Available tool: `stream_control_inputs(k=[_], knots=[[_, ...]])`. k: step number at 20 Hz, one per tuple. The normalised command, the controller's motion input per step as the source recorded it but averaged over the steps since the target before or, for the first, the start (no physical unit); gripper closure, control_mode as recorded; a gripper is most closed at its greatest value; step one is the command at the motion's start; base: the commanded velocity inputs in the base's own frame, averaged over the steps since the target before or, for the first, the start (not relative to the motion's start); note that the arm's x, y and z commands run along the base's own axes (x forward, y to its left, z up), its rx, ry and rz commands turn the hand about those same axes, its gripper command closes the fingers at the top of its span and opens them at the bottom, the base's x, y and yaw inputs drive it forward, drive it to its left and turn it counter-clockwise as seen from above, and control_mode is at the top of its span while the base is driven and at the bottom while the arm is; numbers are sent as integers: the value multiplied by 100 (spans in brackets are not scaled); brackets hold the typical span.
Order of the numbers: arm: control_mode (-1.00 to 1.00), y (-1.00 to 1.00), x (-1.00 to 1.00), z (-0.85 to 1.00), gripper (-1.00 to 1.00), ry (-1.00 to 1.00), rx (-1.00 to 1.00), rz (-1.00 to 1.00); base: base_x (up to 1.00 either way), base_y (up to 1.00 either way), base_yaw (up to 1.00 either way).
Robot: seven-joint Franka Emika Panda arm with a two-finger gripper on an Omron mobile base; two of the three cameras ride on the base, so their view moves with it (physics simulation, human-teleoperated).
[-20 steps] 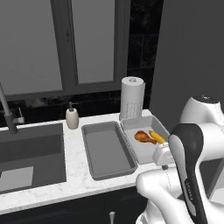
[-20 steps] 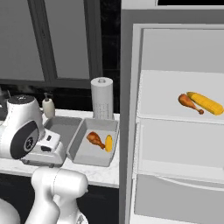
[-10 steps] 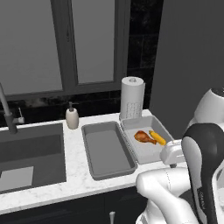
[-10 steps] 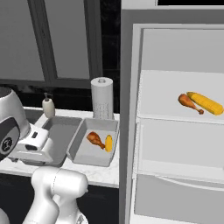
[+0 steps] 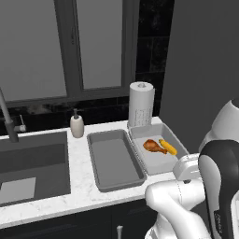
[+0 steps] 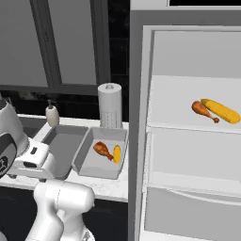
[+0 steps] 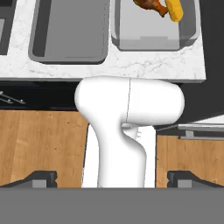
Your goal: Place one corn and one chicken drumstick in each tupperware on the nearby counter, to pack two identical lunches.
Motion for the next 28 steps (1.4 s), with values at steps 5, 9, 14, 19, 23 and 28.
stream_control_inputs(k=[5,9,14,19,23,28], knots=[[100,0,0,0,-100,0,0,0,-66,0,-3],[100,0,0,0,-100,0,0,0,-82,-32,-10],[100,0,0,0,-100,0,0,0,-12,-97,-16],[100,0,0,0,-100,0,0,0,3,-100,0],[100,0,0,0,-100,0,0,0,0,-100,0],[100,0,0,0,-100,0,0,0,9,-85,2]])
